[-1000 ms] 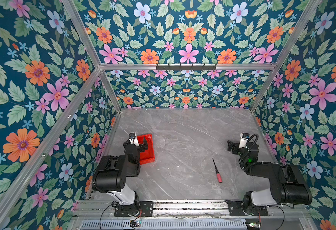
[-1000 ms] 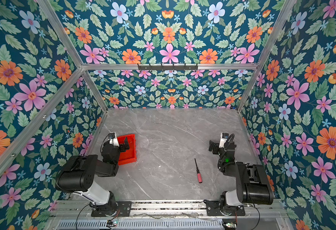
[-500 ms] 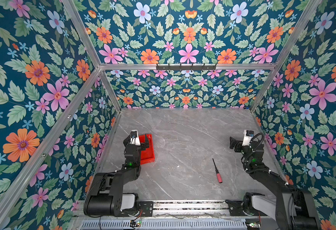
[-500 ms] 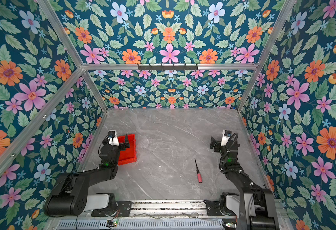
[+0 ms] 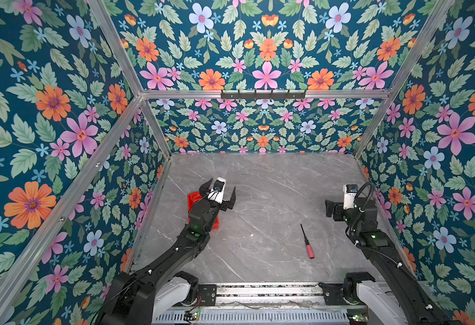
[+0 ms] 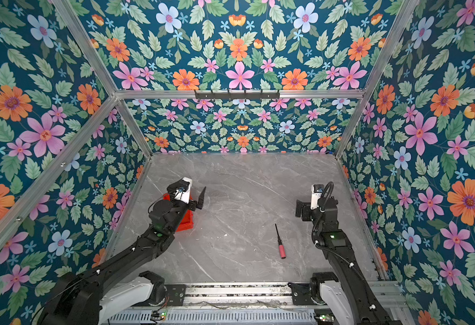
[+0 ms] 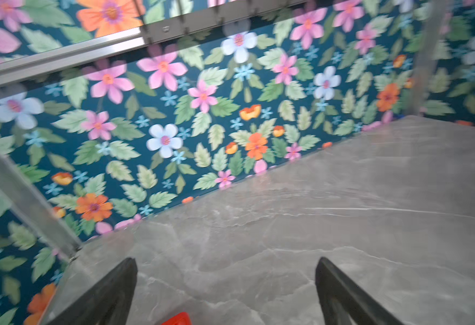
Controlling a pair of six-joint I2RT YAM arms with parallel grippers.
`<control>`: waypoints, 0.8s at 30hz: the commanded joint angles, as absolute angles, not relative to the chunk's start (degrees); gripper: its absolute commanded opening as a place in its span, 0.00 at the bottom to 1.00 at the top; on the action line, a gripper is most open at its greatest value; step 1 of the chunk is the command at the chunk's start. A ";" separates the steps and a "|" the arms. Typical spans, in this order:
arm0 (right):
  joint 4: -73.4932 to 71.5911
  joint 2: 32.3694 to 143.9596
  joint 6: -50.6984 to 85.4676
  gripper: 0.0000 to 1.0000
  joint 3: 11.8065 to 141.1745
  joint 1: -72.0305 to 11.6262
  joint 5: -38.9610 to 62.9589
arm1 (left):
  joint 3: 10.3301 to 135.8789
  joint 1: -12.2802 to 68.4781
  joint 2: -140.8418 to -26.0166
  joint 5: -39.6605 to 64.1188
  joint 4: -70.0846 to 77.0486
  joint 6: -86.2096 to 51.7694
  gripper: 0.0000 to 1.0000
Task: Put the screwdriver in the bin
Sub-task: Pick up the screwdriver from the bottom-center of the table.
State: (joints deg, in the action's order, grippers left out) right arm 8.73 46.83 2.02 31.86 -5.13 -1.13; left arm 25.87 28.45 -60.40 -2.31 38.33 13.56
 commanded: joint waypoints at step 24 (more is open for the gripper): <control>36.01 59.96 38.04 0.99 35.95 -31.11 -2.55 | 31.73 54.75 -64.37 23.50 14.68 19.45 1.00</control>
State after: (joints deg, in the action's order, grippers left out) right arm 32.32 58.37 32.67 36.23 -30.65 -4.40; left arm 31.73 53.43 -64.01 23.33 13.21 19.40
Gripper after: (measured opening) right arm 0.993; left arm 0.996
